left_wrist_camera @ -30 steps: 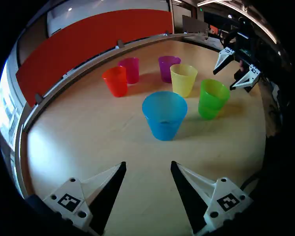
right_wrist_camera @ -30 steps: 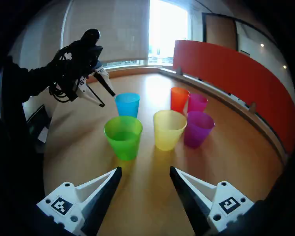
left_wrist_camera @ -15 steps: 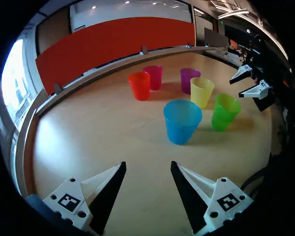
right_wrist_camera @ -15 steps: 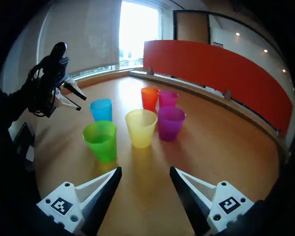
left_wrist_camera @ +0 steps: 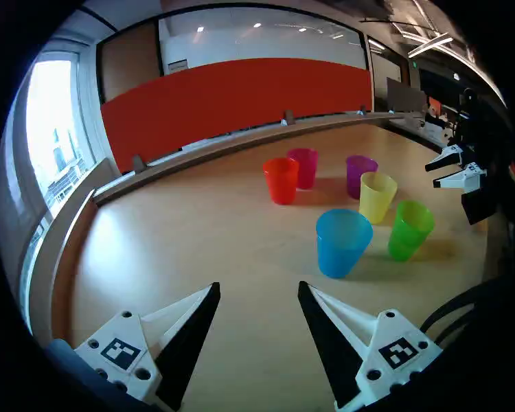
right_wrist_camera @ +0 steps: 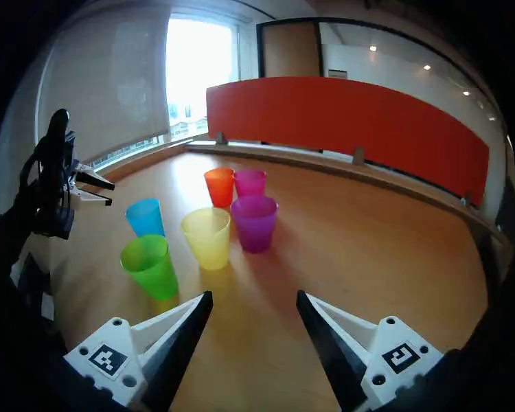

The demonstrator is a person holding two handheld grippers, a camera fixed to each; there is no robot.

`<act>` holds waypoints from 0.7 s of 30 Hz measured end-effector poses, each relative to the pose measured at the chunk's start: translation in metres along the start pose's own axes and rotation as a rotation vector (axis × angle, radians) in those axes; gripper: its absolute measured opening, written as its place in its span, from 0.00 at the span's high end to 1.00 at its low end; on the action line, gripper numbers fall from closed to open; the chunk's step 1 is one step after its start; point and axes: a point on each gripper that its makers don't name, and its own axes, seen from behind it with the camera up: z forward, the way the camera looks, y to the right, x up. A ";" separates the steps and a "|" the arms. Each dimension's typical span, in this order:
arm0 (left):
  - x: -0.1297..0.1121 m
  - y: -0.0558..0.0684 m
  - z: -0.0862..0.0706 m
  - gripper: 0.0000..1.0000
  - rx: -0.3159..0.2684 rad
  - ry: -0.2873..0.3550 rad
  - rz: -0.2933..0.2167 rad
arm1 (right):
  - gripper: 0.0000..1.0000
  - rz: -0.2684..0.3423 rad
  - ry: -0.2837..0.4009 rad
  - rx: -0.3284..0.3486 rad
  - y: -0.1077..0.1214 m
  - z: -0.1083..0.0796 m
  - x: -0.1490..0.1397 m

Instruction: Pour water

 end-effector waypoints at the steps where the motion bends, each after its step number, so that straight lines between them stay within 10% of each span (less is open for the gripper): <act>1: 0.003 -0.002 -0.001 0.17 0.013 0.013 -0.005 | 0.05 0.004 0.010 -0.011 0.002 -0.001 0.003; 21: 0.048 -0.013 -0.025 0.16 0.154 0.224 -0.106 | 0.05 0.026 0.175 -0.223 0.057 -0.023 0.060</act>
